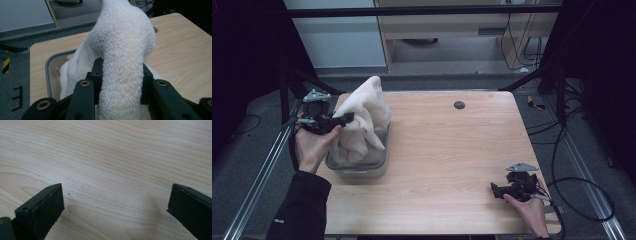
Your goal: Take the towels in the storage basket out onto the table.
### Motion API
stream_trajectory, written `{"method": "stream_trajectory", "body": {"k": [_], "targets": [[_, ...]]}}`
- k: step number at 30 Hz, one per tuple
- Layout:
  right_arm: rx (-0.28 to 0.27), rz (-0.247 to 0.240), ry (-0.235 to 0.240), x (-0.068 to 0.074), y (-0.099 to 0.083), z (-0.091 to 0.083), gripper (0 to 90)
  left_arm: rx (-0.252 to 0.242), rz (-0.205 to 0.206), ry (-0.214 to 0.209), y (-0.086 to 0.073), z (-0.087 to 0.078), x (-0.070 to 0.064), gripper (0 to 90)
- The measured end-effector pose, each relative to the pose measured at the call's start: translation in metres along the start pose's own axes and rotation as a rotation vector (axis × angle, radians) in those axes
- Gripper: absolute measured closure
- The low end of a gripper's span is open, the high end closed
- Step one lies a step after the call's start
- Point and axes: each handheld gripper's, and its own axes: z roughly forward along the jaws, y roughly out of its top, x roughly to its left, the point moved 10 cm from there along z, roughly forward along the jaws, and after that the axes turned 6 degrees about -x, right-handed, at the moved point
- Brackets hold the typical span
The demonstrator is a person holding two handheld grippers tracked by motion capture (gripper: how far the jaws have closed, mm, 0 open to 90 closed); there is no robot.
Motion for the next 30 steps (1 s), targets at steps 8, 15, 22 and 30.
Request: {"method": "stream_trajectory", "body": {"k": [8,15,22,30], "targets": [[-0.001,-0.001,-0.002,-0.001,0.000,0.000,0.4,-0.048,0.021,-0.013,0.031,-0.017,-0.011,66.3],[-0.005,0.003,0.001,0.000,0.001,-0.001,0.6,-0.079,0.041,-0.061,0.046,-0.025,-0.032,66.3],[-0.013,0.003,-0.003,-0.002,0.002,-0.002,0.8,-0.092,0.080,-0.113,0.056,-0.026,-0.061,66.3],[-0.021,0.007,-0.006,-0.003,0.003,-0.003,0.8,-0.100,0.122,-0.168,0.064,-0.020,-0.096,66.3]]}}
